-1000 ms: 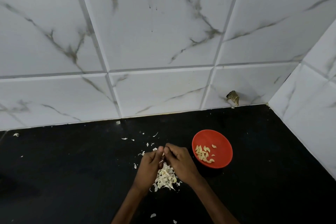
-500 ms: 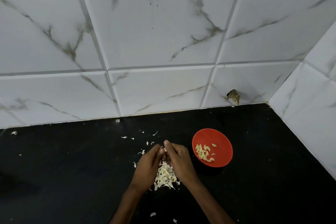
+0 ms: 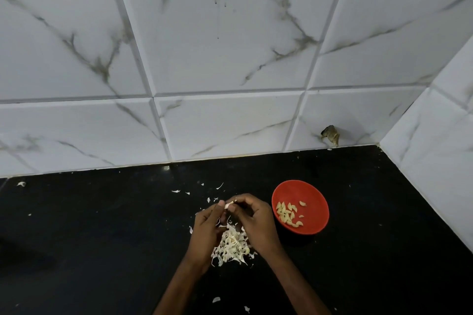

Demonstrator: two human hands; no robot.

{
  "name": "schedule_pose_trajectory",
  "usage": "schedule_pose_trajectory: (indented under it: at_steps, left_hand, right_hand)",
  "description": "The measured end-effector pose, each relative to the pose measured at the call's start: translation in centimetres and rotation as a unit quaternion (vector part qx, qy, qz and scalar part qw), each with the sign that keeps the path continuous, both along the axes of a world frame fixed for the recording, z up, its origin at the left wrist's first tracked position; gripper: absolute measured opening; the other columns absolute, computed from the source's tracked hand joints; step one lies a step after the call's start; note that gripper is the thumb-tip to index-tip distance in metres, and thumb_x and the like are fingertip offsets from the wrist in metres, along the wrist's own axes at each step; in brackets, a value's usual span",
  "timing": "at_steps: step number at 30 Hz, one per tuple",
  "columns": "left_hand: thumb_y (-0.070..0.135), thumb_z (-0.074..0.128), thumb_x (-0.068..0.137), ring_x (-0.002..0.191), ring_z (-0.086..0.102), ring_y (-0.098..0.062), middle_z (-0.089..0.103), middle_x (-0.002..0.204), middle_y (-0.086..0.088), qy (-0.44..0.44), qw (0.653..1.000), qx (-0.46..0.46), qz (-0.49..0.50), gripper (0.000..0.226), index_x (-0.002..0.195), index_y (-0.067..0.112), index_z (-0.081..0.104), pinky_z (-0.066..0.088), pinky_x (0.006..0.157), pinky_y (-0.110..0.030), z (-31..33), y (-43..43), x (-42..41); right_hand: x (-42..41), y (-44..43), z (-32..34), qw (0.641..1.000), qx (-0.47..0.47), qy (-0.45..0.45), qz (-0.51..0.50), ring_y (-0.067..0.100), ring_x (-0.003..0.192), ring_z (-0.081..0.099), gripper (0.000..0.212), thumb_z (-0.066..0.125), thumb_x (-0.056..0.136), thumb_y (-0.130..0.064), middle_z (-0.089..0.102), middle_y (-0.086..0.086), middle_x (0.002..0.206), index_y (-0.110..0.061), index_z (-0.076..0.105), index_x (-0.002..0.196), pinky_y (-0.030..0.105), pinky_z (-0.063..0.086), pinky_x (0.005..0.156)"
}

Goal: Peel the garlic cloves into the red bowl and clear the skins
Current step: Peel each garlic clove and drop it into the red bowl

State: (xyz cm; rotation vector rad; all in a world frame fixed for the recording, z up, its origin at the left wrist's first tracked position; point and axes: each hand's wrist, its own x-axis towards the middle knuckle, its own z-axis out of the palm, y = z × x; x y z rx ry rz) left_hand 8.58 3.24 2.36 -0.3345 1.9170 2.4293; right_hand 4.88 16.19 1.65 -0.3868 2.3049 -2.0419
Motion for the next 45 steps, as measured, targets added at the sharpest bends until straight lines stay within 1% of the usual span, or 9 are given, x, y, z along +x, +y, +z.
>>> schedule_pose_trajectory:
  at_steps: [4,10,15,22,25,30,35,40,45]
  left_hand:
    - [0.021,0.046,0.106,0.042,0.040,-0.003,0.041,0.058,-0.001,-0.020,0.999,0.018,0.024,0.046,0.087,-0.020,0.053,0.034,0.041,-0.013,0.1,0.2,0.1]
    - [0.026,0.051,0.101,0.043,0.019,-0.004,0.027,0.054,0.009,-0.171,0.983,0.060,0.006,0.040,0.062,0.022,0.054,0.015,0.038,-0.019,0.5,-0.3,-0.2]
    - [0.023,0.044,0.107,0.044,0.036,-0.002,0.047,0.060,0.003,-0.067,0.998,-0.020,0.006,0.038,0.083,0.001,0.064,0.027,0.041,-0.016,-0.1,0.1,0.3]
    - [0.016,0.045,0.107,0.065,0.052,-0.002,0.058,0.066,0.006,0.093,0.981,-0.170,-0.012,0.034,0.081,0.010,0.066,0.041,0.059,-0.020,-1.1,-0.3,-0.1]
    - [0.020,0.046,0.107,0.067,0.052,-0.017,0.059,0.071,-0.010,0.101,0.972,-0.211,-0.025,0.033,0.083,0.008,0.065,0.045,0.062,-0.044,-1.7,-0.6,-0.3]
    - [0.016,0.047,0.104,0.058,0.044,-0.004,0.051,0.062,0.005,0.072,0.992,-0.101,-0.014,0.035,0.075,0.011,0.066,0.038,0.055,-0.020,-1.6,-0.5,-0.2]
    - [0.022,0.049,0.104,0.046,0.023,-0.007,0.030,0.059,-0.002,-0.038,0.999,0.002,-0.001,0.038,0.069,0.011,0.057,0.022,0.040,-0.020,-2.0,-0.9,0.1]
    - [0.019,0.049,0.103,0.045,0.018,-0.006,0.024,0.053,0.004,-0.118,0.989,0.084,-0.026,0.045,0.059,0.021,0.039,0.020,0.038,-0.019,-2.0,-1.6,-0.2]
    - [0.017,0.045,0.106,0.044,0.022,-0.006,0.036,0.055,0.001,-0.092,0.993,-0.032,-0.068,0.050,0.057,0.020,0.052,0.017,0.041,-0.020,-2.4,-1.7,-0.1]
  right_hand:
    - [-0.1,0.1,0.1,1.000,-0.004,-0.007,-0.004,0.021,0.086,0.072,0.008,0.072,0.091,-0.015,0.074,-0.002,0.095,-0.022,0.075,0.094,0.032,0.058,0.069]
    - [-0.2,-0.1,0.5,0.979,0.164,0.117,0.037,0.009,0.083,0.063,0.014,0.064,0.090,0.002,0.061,-0.006,0.088,-0.011,0.060,0.086,0.030,0.054,0.070]
    - [-0.3,-0.3,0.4,0.938,0.298,0.168,0.049,0.010,0.077,0.054,0.010,0.052,0.101,-0.009,0.057,-0.002,0.091,-0.009,0.057,0.092,0.025,0.043,0.065]
    - [-0.1,-1.2,0.6,0.989,0.132,-0.057,0.018,0.010,0.058,0.046,0.038,0.048,0.105,-0.024,0.052,-0.004,0.061,-0.016,0.054,0.069,0.044,0.042,0.061]
    - [0.4,-1.3,0.1,0.993,0.092,-0.067,0.001,0.011,0.052,0.036,0.048,0.049,0.106,-0.029,0.039,-0.005,0.052,-0.018,0.047,0.059,0.037,0.031,0.054]
    - [0.0,-0.7,-0.2,0.995,0.092,-0.027,0.038,0.004,0.070,0.062,0.024,0.058,0.102,-0.020,0.066,-0.010,0.073,-0.017,0.067,0.080,0.019,0.047,0.066]
    - [-0.6,-0.3,-0.6,0.994,0.106,0.013,0.023,0.005,0.084,0.068,0.002,0.075,0.088,-0.017,0.072,-0.012,0.084,-0.017,0.077,0.088,0.018,0.053,0.072]
    - [-1.5,1.2,0.2,0.943,0.269,0.185,0.063,0.004,0.086,0.060,0.009,0.075,0.084,-0.025,0.070,-0.011,0.086,-0.017,0.076,0.087,0.033,0.054,0.071]
    - [-1.9,1.3,0.6,0.777,0.476,0.399,0.102,0.009,0.079,0.063,0.019,0.085,0.069,-0.013,0.068,-0.007,0.083,-0.018,0.074,0.083,0.023,0.052,0.059]
